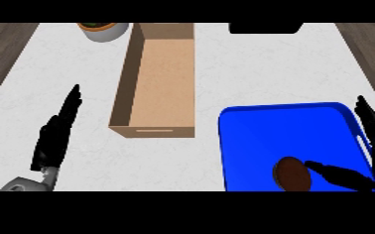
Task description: Pick the cupcake from the tray and place it in the cardboard box
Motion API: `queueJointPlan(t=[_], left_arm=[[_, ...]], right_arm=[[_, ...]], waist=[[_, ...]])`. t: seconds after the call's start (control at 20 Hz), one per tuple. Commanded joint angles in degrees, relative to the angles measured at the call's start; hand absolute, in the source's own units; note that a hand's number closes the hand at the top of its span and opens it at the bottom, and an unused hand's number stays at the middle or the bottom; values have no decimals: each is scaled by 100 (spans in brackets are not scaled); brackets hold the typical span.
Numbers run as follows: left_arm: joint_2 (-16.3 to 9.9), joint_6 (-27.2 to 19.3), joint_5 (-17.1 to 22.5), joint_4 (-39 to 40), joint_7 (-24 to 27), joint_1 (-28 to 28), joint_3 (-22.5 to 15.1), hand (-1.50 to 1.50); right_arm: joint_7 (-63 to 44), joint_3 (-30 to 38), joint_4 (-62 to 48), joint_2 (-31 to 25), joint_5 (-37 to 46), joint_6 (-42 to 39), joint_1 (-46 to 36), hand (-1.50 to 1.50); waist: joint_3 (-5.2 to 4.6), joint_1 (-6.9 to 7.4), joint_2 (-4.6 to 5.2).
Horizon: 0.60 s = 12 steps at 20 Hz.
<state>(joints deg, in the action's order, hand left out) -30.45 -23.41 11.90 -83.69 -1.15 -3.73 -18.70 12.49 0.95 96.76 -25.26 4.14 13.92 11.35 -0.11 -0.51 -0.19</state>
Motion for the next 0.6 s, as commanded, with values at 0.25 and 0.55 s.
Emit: queueJointPlan(t=[0.25,0.55], left_arm=[[-62,67,-46,-83,-100,-14,60,0],[135,45,-206,-47,-86,47,-21,0]], right_arm=[[-1826,-435,915,-2158,916,-1726,699,-150],[-3622,-1090,1965,-2263,915,-2605,449,-150]], waist=[[-19,5,22],[-2,64,24]])
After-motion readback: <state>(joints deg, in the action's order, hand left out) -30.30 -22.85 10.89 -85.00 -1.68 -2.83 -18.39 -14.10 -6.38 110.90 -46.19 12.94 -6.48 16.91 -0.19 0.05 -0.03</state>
